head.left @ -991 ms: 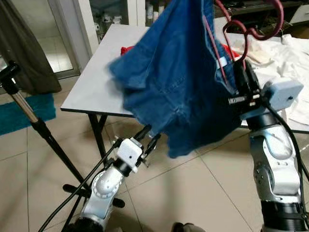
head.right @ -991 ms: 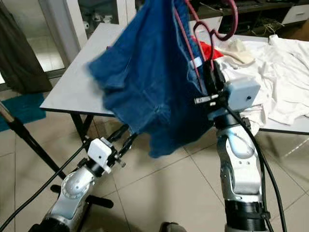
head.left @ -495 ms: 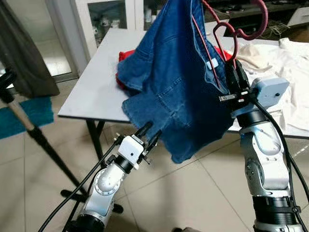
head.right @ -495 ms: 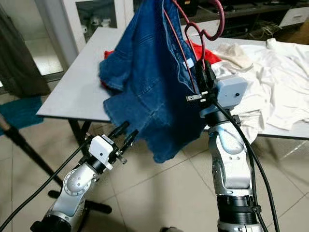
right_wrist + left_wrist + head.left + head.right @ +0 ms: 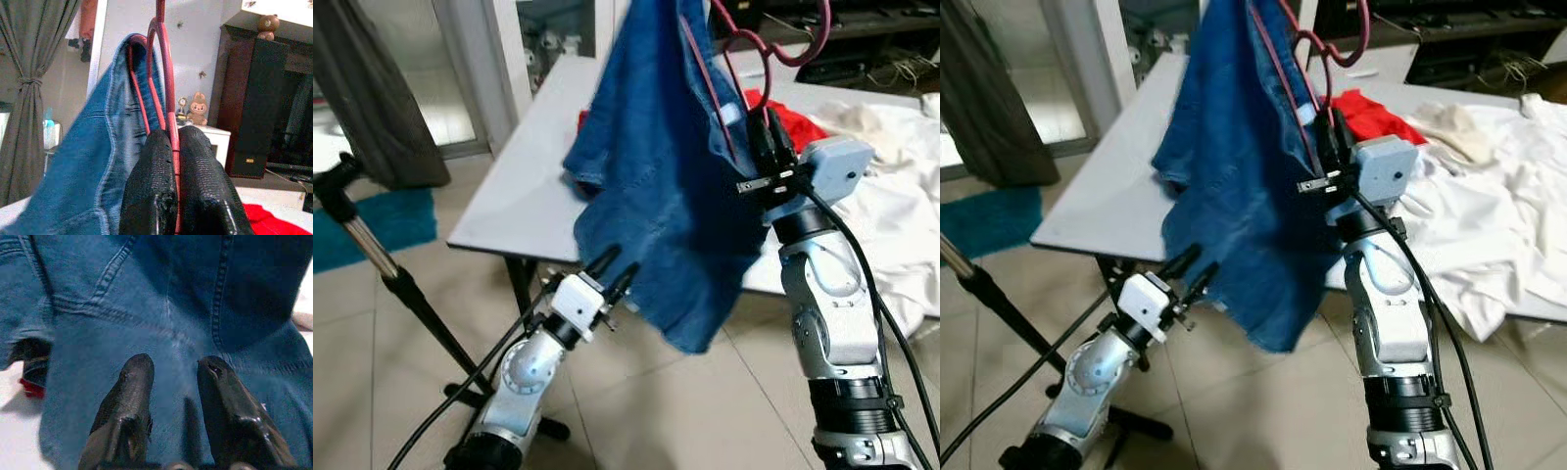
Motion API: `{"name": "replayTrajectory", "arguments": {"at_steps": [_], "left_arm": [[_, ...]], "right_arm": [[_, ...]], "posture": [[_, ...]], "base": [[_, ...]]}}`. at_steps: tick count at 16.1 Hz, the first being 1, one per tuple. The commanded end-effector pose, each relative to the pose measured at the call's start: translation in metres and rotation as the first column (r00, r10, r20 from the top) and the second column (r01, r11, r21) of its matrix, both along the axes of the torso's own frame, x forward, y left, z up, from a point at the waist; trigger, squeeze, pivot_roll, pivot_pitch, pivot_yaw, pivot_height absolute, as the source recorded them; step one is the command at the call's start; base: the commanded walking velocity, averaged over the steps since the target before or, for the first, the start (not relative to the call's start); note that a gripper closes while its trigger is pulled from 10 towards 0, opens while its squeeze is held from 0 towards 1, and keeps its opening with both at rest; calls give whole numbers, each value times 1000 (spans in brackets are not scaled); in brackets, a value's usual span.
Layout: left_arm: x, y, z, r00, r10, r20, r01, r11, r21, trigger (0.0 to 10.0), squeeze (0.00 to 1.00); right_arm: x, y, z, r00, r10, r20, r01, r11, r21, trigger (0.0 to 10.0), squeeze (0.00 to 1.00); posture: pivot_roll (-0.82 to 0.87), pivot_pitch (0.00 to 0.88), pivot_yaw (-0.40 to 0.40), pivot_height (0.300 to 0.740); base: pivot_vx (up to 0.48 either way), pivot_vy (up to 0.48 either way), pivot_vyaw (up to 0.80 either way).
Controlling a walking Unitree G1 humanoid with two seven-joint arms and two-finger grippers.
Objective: Hang hanger
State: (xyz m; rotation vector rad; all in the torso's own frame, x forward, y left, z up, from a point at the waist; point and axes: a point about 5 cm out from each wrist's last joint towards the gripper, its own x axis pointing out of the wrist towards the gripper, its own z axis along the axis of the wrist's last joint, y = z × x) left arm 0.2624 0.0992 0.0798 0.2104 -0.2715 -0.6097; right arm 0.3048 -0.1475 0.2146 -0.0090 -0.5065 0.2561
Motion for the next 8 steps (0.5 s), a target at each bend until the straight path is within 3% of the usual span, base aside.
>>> {"name": "replayTrajectory", "arguments": {"at_steps": [1, 8], "left_arm": [[0, -3, 0, 1000, -6, 0, 6, 1000, 2, 10000, 0], [0, -4, 2, 1000, -12, 8, 12, 1000, 9, 10000, 0]], "right_arm": [[0, -2, 8, 999, -2, 46, 2, 1000, 9, 10000, 0], [0, -4, 5, 999, -5, 35, 5, 1000, 3, 10000, 0]], "posture": [[158, 15, -22, 740], [153, 15, -21, 740]], "base": [[472, 0, 0], [472, 0, 0]]}}
